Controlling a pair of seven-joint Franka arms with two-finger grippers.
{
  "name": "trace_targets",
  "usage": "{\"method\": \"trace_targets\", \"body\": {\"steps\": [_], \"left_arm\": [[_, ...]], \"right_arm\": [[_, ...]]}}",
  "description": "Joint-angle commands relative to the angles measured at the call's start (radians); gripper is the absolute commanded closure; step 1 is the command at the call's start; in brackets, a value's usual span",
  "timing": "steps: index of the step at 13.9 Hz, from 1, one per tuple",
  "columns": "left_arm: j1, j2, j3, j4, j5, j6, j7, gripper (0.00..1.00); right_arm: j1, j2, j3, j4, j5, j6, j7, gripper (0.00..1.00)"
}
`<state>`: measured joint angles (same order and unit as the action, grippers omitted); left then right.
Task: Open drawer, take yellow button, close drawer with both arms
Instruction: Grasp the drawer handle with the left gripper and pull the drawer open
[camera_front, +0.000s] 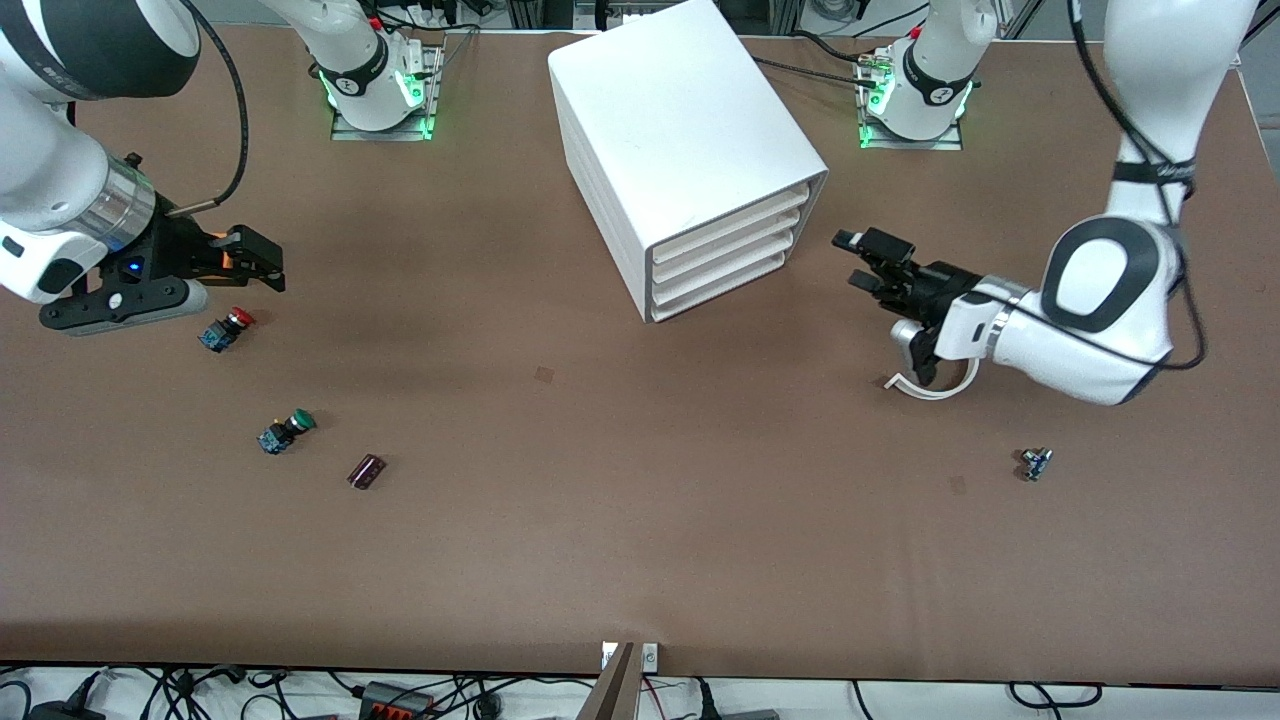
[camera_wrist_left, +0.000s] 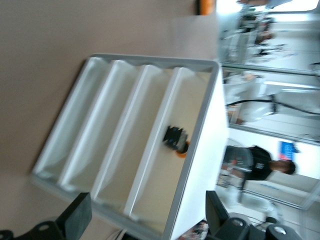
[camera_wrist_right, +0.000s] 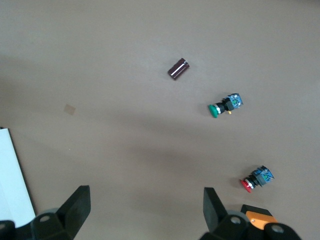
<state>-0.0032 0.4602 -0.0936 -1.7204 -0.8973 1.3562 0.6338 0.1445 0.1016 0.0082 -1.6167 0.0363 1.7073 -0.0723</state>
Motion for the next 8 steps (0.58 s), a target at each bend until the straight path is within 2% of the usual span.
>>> {"method": "trace_targets", "body": {"steps": [1,5,8], "left_arm": [[-0.001,0.005,-0.008,-0.108,-0.103,0.038,0.128,0.08],[-0.014,0.021,-0.014,-0.24,-0.199,0.072,0.309,0.26],[-0.021,0.023,-0.035,-0.31,-0.227,0.073,0.351,0.26]], "right_arm": [[0.049,0.012,-0.005,0.008,0.011,0.035,0.002,0.0],[0.095,0.059,-0.005,0.067,0.014,0.057,0.002,0.0],[0.119,0.078,-0.005,0.083,0.011,0.058,0.0,0.0]]}}
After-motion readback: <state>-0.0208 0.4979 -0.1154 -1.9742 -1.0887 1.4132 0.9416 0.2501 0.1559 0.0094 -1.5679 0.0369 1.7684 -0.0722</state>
